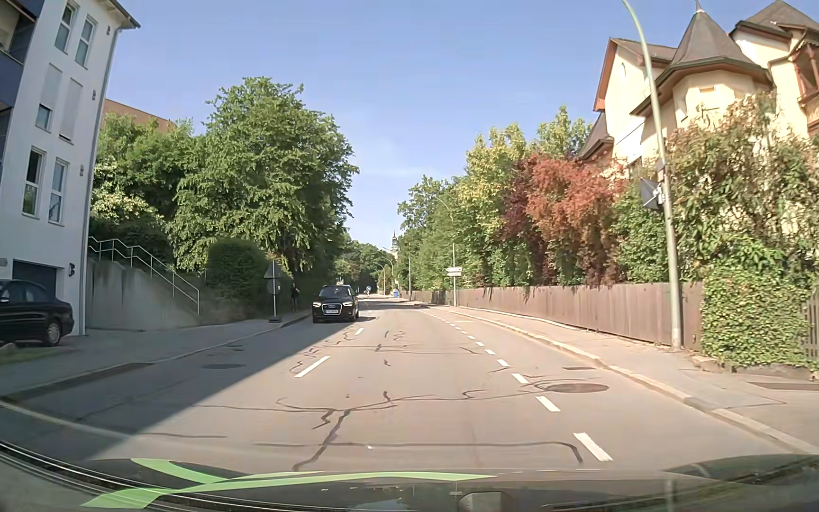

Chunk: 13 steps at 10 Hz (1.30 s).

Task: Follow the waypoints while adhering to traffic rules and regulations

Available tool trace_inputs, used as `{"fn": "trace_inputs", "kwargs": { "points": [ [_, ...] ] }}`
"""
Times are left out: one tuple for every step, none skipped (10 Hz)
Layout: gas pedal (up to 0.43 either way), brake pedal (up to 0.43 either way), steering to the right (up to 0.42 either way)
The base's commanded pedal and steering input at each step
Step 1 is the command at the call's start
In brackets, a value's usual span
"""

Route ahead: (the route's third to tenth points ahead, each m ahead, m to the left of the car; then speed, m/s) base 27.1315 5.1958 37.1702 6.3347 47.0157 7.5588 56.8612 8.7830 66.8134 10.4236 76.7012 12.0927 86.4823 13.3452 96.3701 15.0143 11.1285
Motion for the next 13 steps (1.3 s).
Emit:
{"fn": "trace_inputs", "kwargs": {
  "points": [
    [0.189, 0.0, -0.023],
    [0.189, 0.0, -0.023],
    [0.189, 0.0, -0.023],
    [0.189, 0.0, -0.023],
    [0.189, 0.0, -0.023],
    [0.189, 0.0, -0.023],
    [0.189, 0.0, -0.023],
    [0.189, 0.0, -0.023],
    [0.189, 0.0, -0.023],
    [0.189, 0.0, -0.023],
    [0.189, 0.0, -0.022],
    [0.189, 0.0, -0.021],
    [0.189, 0.0, -0.02]
  ]
}}
